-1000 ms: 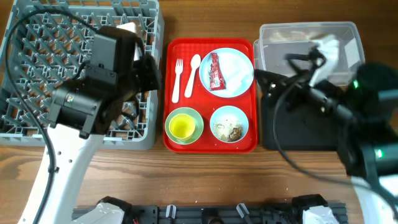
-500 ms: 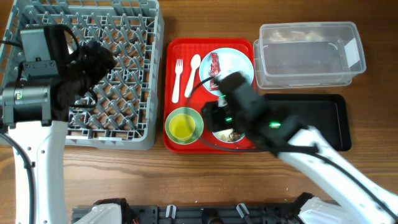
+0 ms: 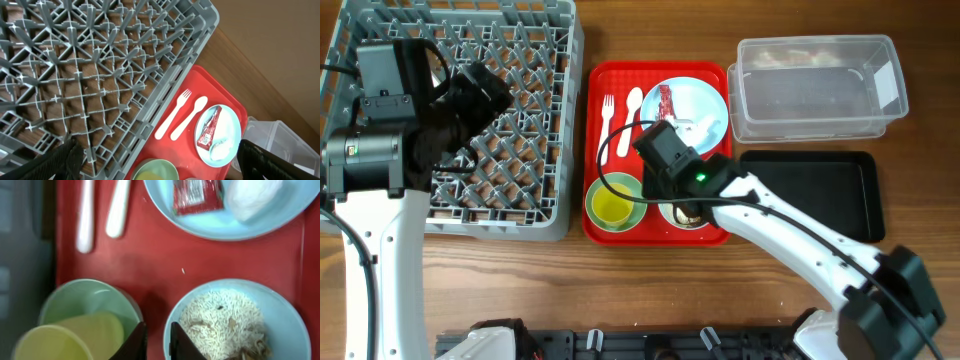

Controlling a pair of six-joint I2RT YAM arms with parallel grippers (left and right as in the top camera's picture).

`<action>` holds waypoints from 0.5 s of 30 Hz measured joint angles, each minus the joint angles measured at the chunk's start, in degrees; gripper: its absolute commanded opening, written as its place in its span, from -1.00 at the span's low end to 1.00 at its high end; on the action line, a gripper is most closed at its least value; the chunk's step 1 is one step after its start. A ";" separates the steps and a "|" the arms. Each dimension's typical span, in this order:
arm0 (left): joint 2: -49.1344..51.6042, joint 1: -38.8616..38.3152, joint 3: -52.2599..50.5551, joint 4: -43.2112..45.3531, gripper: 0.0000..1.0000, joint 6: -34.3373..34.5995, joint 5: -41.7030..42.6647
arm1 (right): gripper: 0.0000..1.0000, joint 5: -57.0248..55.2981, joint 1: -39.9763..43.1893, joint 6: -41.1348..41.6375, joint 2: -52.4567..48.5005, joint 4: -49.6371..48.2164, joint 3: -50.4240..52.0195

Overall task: Sort waste into correct bins and load items into the dishwasher rack
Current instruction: 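Reach the right gripper to the light-blue bowl and grasp its rim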

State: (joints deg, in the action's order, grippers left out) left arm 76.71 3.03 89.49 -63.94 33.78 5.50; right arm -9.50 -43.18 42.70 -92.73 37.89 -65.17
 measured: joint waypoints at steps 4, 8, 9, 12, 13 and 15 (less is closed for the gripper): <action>0.02 0.00 0.00 0.02 1.00 -0.02 0.00 | -0.60 0.00 0.00 1.25 -2.16 0.57 1.66; 0.02 0.00 0.00 0.02 1.00 -0.02 0.00 | -0.59 0.00 0.00 2.25 -2.97 1.66 1.70; 0.02 0.00 0.00 0.02 1.00 -0.02 0.00 | -0.59 0.00 0.00 2.51 -3.06 1.92 1.70; 0.02 0.00 0.00 0.00 1.00 0.00 0.00 | -0.60 0.07 0.00 2.71 -3.98 1.68 1.70; 0.02 0.00 0.00 0.00 1.00 -0.02 0.00 | -0.60 0.33 0.00 2.71 -4.39 1.20 1.70; 0.02 0.00 -0.02 0.00 1.00 -0.02 0.00 | -0.60 1.75 0.00 2.62 -4.83 -0.63 1.73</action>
State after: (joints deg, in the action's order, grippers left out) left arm 76.73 3.03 89.47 -63.94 33.76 5.50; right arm -7.75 -43.18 45.32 -97.56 37.26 -63.44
